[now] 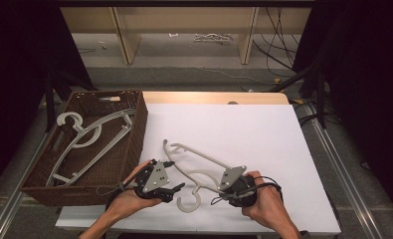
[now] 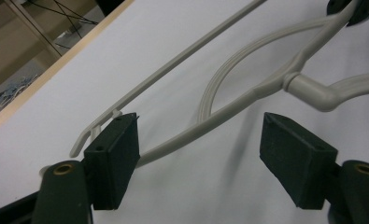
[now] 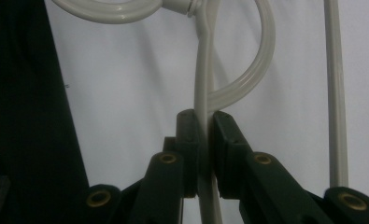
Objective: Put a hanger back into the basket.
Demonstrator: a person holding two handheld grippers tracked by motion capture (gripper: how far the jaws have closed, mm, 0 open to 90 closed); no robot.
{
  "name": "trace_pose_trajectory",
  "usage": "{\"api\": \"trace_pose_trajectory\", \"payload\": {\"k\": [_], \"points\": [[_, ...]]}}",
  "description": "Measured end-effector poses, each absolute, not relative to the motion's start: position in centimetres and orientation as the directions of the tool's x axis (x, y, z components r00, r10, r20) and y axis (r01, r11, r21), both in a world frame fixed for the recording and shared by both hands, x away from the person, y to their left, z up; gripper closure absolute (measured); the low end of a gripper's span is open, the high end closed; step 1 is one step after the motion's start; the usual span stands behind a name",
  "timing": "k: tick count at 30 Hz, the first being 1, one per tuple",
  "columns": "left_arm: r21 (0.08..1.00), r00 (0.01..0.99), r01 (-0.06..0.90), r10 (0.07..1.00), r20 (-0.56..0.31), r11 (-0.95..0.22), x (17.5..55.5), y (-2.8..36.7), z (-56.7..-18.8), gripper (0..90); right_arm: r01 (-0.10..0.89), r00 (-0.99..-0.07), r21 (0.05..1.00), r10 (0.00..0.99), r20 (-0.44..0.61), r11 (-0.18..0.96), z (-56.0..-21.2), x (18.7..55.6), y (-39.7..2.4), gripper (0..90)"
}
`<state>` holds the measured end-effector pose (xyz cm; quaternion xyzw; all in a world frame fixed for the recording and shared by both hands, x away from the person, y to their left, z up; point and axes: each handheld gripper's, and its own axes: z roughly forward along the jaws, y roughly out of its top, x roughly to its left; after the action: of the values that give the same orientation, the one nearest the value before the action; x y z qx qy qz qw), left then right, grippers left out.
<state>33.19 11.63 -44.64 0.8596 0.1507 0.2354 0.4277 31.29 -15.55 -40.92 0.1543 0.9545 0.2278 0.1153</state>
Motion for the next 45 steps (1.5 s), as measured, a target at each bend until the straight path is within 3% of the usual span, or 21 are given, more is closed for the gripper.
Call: {"api": "trace_pose_trajectory", "payload": {"k": [9,13,16,20,29,38,45], "points": [[0.741,0.879,-0.018,0.342,0.332,-0.672,33.4,11.2,-44.9,39.8,0.19,-0.941,0.478,0.298,-0.16,0.858,-39.9,30.2,-14.7,82.4],[0.717,0.886,-0.033,0.312,0.344,-0.697,33.2,11.0,-45.1,39.7,0.172,-0.946,0.487,0.282,-0.161,0.856,-39.5,30.1,-14.7,82.4],[0.711,0.892,-0.051,0.289,0.348,-0.701,33.3,10.8,-45.3,44.4,0.152,-0.951,0.49,0.261,-0.163,0.858,-39.4,29.9,-14.5,82.5],[0.678,0.917,-0.117,0.183,0.354,-0.726,33.0,10.8,-45.0,63.3,0.138,-0.957,0.486,0.243,-0.16,0.863,-39.4,29.6,-14.2,82.5],[0.627,0.897,-0.233,0.085,0.434,-0.744,32.1,11.0,-42.9,70.7,0.089,-0.967,0.53,0.2,-0.156,0.843,-38.8,29.8,-15.2,82.6],[0.646,0.902,-0.255,0.063,0.427,-0.719,31.4,10.8,-41.7,77.5,0.068,-0.959,0.581,0.214,-0.186,0.811,-37.9,30.3,-16.7,77.5],[0.703,0.915,-0.198,0.128,0.383,-0.683,31.4,10.8,-41.1,79.1,0.101,-0.927,0.605,0.295,-0.231,0.79,-37.5,30.6,-16.9,72.4]]}}
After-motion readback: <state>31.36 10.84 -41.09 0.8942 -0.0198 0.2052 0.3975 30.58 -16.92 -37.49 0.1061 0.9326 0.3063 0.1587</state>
